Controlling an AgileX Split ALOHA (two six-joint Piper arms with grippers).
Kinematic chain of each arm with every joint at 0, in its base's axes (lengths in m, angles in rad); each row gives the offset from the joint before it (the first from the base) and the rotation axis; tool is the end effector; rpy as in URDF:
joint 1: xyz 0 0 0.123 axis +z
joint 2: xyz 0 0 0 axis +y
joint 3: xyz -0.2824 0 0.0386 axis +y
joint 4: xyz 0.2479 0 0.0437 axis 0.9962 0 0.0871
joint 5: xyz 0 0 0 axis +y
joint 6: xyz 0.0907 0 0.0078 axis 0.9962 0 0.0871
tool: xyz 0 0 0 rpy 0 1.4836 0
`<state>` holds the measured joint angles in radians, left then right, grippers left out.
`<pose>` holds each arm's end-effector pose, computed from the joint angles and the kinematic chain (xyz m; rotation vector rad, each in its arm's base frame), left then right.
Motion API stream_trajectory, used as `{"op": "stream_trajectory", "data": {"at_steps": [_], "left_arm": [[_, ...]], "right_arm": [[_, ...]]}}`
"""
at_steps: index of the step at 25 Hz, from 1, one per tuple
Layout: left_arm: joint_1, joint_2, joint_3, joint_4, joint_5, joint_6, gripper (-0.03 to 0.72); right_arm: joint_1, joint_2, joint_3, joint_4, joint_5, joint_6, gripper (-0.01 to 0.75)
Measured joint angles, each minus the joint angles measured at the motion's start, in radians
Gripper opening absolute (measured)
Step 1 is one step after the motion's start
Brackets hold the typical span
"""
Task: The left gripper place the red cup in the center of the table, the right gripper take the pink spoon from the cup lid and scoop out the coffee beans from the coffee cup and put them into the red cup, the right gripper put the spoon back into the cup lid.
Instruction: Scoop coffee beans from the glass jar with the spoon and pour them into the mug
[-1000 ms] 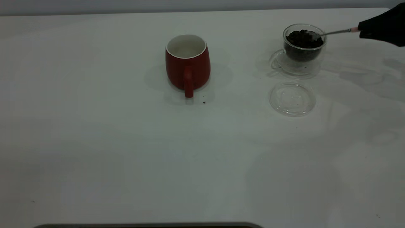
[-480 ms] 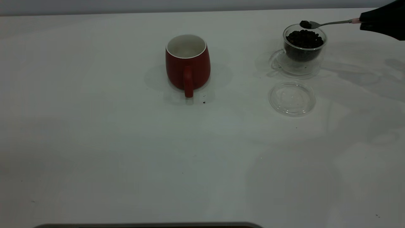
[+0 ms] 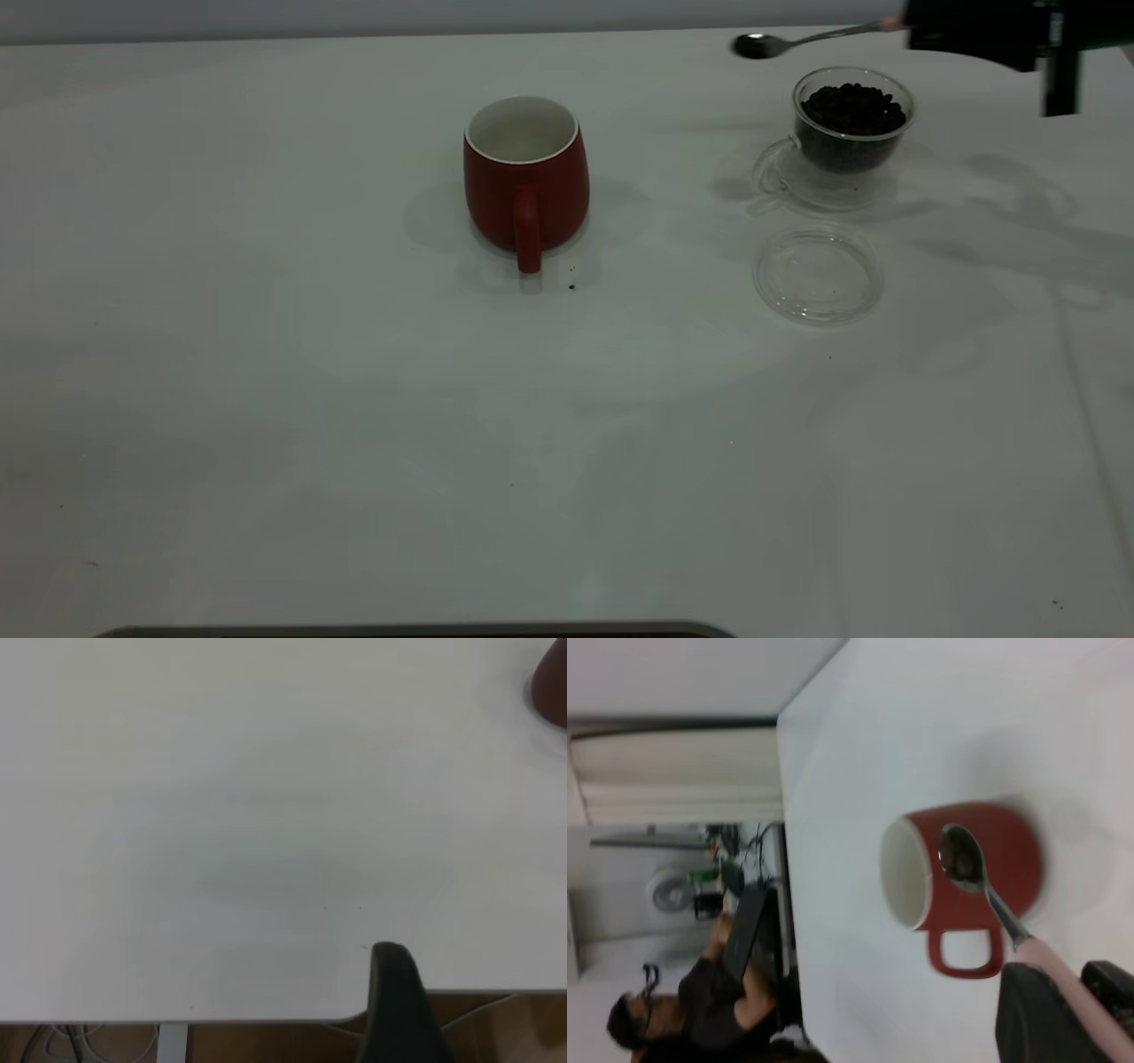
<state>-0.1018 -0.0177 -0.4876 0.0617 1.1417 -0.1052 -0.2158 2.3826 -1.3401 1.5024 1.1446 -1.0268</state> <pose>-0.0092 0.0061 0.2673 -0.0097 2.1187 -0.0484 0.4194 -0.0072 0.0634 0.3483 2.3541 1.5478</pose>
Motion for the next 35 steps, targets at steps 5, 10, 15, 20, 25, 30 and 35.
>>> {"op": "stream_trajectory", "data": {"at_steps": [5, 10, 15, 20, 25, 30, 35], "left_arm": [[0.000, 0.000, 0.000, 0.000, 0.000, 0.000, 0.519], [0.000, 0.000, 0.000, 0.000, 0.000, 0.000, 0.519], [0.000, 0.000, 0.000, 0.000, 0.000, 0.000, 0.519], [0.000, 0.000, 0.000, 0.000, 0.000, 0.000, 0.519], [0.000, 0.000, 0.000, 0.000, 0.000, 0.000, 0.519], [0.000, 0.000, 0.000, 0.000, 0.000, 0.000, 0.519], [0.000, 0.000, 0.000, 0.000, 0.000, -0.001, 0.519]], "right_arm": [[0.092, 0.000, 0.000, 0.041, 0.000, 0.004, 0.098], [0.174, 0.000, 0.000, 0.116, 0.000, 0.004, 0.098], [0.240, 0.000, 0.000, 0.135, -0.019, 0.004, 0.098], [0.286, 0.000, 0.000, 0.169, -0.099, 0.004, 0.098], [0.326, 0.000, 0.000, 0.217, -0.182, -0.027, 0.098], [0.367, 0.000, 0.000, 0.232, -0.267, -0.057, 0.098], [0.398, 0.000, 0.000, 0.236, -0.335, -0.082, 0.098]]}}
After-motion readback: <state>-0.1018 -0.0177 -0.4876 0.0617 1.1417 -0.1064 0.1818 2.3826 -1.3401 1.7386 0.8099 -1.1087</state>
